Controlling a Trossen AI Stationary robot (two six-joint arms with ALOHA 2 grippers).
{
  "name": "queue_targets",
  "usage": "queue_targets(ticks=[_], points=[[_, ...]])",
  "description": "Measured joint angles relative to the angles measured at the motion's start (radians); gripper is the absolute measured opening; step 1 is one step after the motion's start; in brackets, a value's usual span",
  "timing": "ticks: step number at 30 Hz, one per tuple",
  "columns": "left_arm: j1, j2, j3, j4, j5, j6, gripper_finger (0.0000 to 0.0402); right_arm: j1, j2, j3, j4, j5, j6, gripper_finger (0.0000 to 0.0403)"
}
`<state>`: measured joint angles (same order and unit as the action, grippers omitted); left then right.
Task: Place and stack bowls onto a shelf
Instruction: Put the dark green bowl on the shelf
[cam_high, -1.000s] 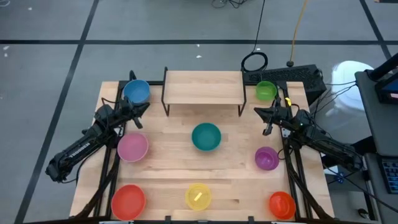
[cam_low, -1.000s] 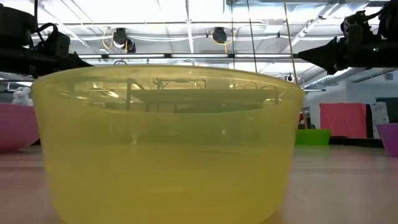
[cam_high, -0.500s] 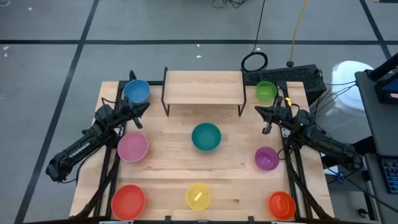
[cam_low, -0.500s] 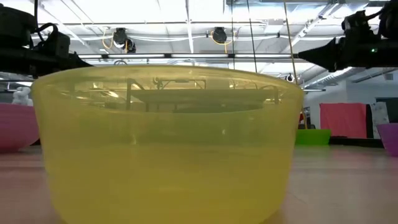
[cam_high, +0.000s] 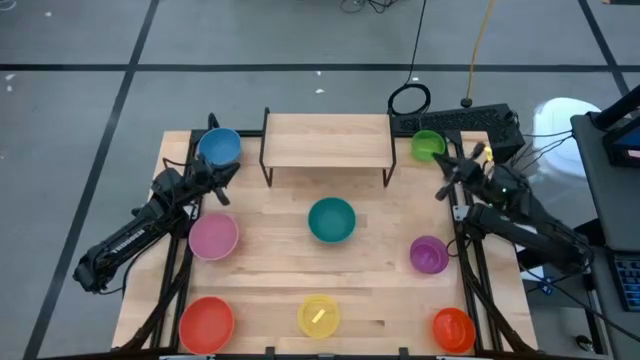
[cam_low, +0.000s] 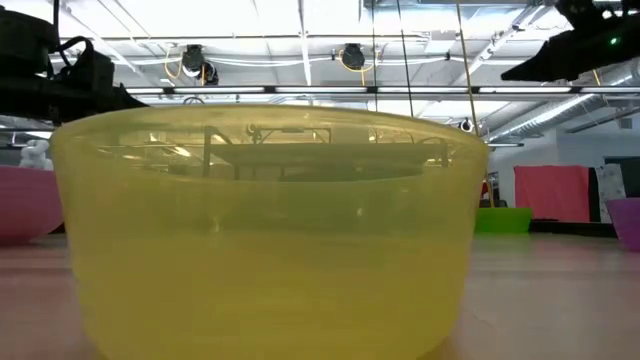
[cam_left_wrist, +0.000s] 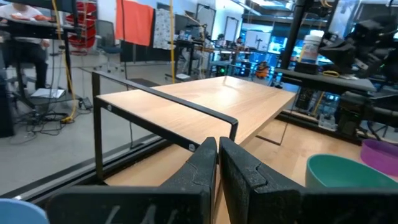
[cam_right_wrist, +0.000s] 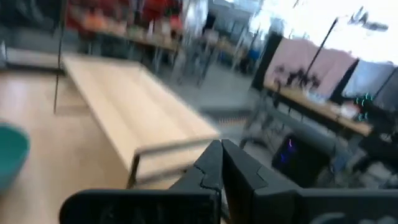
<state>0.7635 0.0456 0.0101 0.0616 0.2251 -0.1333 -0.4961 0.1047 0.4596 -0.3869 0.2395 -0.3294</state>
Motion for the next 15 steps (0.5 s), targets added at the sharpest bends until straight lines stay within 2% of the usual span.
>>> queue_targets(ticks=[4,7,9,12,15], points=[[0.0,0.0,0.0,0.002,-0.015,-0.007,0.0024,0.0,0.106,0.156,-0.204,-0.019,0.003,0.0],[0.0,0.0,0.0,0.002,-0.017,-0.007,0.0024,0.0,0.174,0.234,-0.295,-0.066,0.0,0.0],[0.0,0.0,0.0,0.002,-0.016,-0.007,0.0024,0.0,0.203,0.261,-0.265,-0.087,0.027,0.0],[0.0,0.0,0.0,0.003,-0.016,-0.007,0.0024,0.0,0.225,0.269,-0.113,-0.086,0.138,0.0],[0.0,0.0,0.0,0.003,-0.016,-0.013,0.0024,0.0,0.235,0.269,0.012,-0.112,0.181,0.0]])
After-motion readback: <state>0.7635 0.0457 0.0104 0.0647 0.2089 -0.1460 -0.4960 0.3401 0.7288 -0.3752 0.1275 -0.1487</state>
